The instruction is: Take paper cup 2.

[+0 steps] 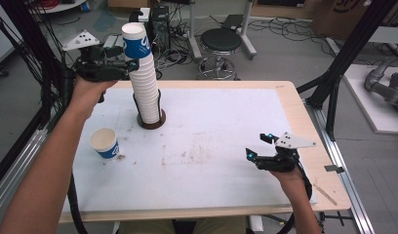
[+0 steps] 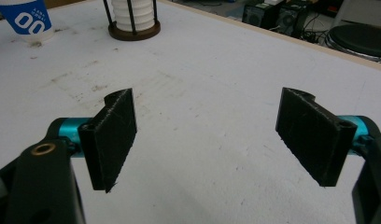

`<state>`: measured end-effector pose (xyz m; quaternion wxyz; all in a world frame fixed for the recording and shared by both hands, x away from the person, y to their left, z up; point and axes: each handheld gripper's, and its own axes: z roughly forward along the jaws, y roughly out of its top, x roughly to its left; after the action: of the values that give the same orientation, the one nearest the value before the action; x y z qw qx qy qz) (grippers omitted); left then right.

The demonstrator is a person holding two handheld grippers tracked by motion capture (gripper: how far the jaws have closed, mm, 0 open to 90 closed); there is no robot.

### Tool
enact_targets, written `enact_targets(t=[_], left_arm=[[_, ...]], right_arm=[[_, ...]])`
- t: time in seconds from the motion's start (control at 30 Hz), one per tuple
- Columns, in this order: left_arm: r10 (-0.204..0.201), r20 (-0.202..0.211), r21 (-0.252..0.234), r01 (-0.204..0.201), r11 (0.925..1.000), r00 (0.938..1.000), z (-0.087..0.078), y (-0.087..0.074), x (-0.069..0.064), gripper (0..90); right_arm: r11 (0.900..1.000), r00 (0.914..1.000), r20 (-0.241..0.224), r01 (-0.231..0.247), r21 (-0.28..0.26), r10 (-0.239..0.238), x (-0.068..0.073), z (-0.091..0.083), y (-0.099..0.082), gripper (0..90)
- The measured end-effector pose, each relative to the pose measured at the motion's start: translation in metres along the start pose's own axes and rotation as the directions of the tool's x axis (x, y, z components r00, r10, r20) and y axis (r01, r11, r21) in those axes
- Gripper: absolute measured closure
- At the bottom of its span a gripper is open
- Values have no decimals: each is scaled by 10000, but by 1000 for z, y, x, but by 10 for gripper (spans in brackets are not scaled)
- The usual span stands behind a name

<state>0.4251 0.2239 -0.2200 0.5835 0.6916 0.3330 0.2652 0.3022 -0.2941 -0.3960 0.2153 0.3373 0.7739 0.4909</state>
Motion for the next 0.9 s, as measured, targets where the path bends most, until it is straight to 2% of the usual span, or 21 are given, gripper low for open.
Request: enact_targets(t=[0.17,0.5,0.67,0.9], left_arm=[[-307,-96,-165,305,9994,9995,10,9,8,163],[-150,-315,98,153,9998,9994,34,28,11,154],[-176,-715,100,184,9998,9973,42,29,13,159],[-255,-645,-15,255,9997,9976,46,28,13,248]], right_arm=[[10000,10000,8,-44,-51,44,0,0,0,209],[10000,10000,-48,-49,-39,49,-1,1,0,209],[10000,10000,-60,-61,-36,61,-1,1,-1,209],[9999,10000,-21,-90,-67,90,-2,-1,-2,209]])
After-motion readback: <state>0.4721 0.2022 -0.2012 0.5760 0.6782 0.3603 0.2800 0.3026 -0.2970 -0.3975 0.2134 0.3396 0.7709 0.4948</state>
